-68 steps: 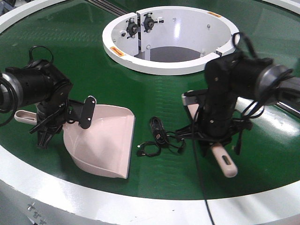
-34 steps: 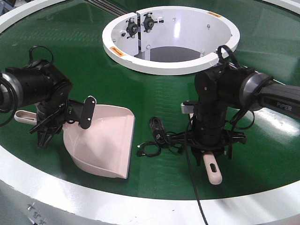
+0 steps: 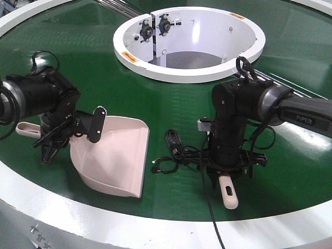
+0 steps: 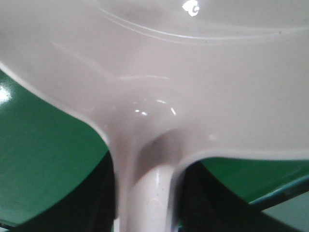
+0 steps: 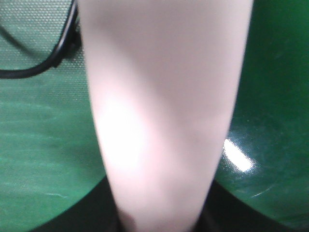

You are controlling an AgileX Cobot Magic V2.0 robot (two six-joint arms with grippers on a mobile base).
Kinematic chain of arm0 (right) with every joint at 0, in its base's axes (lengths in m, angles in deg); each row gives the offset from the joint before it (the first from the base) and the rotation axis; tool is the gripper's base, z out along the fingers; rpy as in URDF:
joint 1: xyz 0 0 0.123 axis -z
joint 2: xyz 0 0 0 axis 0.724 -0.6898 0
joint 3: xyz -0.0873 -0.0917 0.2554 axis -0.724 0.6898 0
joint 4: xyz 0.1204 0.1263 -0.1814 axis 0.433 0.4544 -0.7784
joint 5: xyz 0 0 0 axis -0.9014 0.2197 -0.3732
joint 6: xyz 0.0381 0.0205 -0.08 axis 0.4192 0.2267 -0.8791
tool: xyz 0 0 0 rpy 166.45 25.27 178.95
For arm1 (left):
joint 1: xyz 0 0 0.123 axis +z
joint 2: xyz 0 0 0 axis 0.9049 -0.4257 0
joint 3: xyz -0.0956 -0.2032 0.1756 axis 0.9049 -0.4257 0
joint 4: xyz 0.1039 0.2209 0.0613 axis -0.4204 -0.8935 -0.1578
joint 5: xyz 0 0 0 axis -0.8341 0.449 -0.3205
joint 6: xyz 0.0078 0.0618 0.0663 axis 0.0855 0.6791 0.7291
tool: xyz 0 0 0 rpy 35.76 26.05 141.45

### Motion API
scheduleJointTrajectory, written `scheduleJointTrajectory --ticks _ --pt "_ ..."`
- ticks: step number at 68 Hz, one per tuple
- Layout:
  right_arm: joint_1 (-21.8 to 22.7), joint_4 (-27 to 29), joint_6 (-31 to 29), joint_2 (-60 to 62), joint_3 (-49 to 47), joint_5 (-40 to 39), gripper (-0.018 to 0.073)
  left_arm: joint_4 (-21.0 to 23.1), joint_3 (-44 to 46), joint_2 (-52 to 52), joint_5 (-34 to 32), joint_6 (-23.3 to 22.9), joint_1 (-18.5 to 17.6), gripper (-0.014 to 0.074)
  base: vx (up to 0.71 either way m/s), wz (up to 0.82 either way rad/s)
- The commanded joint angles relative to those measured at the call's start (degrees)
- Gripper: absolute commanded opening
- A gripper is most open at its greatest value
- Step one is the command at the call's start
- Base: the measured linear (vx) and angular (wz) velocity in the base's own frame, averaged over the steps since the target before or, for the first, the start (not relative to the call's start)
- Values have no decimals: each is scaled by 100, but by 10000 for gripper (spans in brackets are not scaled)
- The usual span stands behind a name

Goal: Clean and inspect green conveyor with broom and dustpan
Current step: 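Sweep the brush across the black cable toward the dustpan, then push the cable into the dustpan with the brush, then lift brush away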

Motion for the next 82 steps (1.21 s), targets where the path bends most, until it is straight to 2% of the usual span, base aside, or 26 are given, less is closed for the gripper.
scheduleJointTrajectory --ticks 1,18,34,48,61,82 --pt "-26 39 -5 194 -162 447 -3 -122 163 284 11 -26 -30 -6 0 0" --pt "-80 218 -29 106 -191 363 -3 -122 163 284 11 -26 -30 -6 0 0" --pt "-284 311 -75 -143 -814 470 -3 -115 163 284 11 -26 -30 -6 0 0" --pt "-428 820 -137 -585 -1208 470 -3 -116 163 284 6 -26 -30 -6 0 0" --pt "-794 871 -251 -935 -1494 470 -3 -116 163 284 12 -26 -30 -6 0 0" --pt "-1349 1579 -623 -1483 -2924 470 -3 -116 163 284 12 -26 -30 -6 0 0"
